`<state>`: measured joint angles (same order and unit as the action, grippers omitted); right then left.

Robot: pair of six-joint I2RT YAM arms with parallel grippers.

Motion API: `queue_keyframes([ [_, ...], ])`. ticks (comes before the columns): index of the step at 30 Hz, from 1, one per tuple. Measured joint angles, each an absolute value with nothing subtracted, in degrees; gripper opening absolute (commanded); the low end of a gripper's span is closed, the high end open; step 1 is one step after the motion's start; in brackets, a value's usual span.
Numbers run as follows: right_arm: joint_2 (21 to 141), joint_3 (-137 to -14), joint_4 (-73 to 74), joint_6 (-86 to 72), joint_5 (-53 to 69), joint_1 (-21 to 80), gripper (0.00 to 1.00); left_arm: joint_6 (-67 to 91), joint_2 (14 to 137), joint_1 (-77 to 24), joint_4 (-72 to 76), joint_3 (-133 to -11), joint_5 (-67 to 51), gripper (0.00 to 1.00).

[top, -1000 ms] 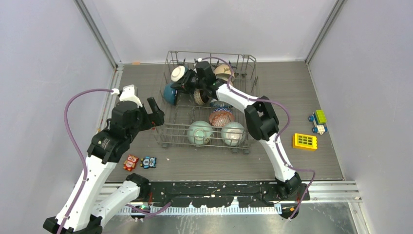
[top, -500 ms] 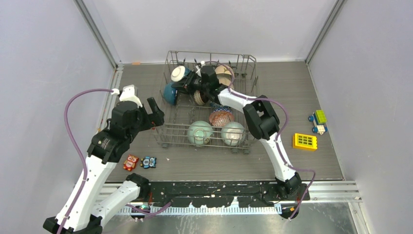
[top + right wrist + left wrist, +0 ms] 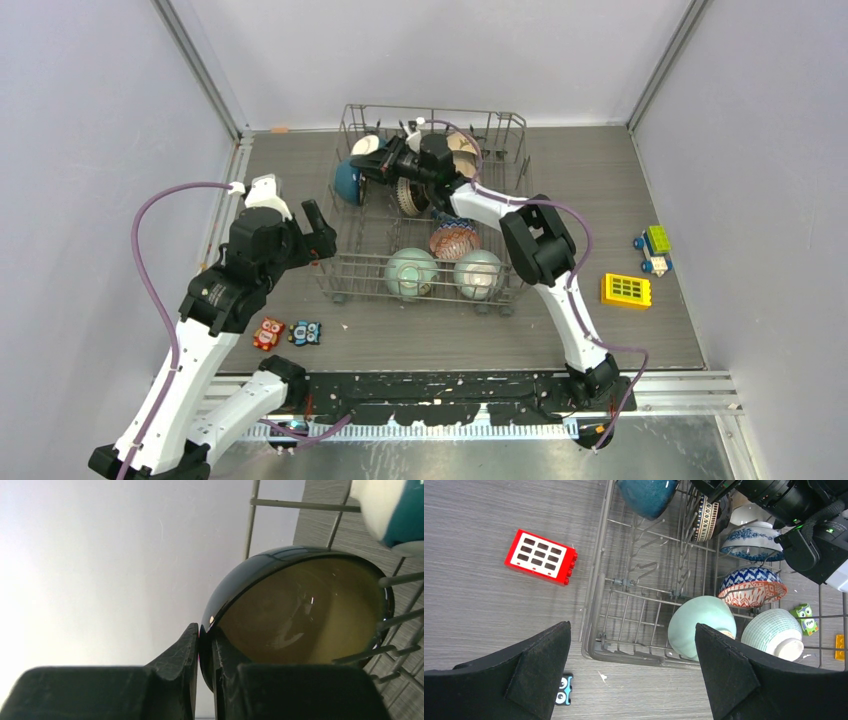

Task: Unload the bowls from the dish rack
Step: Pick up the bowl from the dish rack.

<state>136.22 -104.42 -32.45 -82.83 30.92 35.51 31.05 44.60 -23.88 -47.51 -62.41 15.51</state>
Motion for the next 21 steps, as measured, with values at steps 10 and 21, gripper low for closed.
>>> queue_keyframes([
  [10,133.93,-103.26,-35.99,-84.71,32.56,34.85,0.01,31.07,44.16,-23.88,-48.10,-62.78,16.10,0.95],
  [21,129.14,-102.54,-38.54,-86.30,34.48,34.61,0.01,31.53,43.51,-23.88,-48.34,-64.62,16.10,0.95],
])
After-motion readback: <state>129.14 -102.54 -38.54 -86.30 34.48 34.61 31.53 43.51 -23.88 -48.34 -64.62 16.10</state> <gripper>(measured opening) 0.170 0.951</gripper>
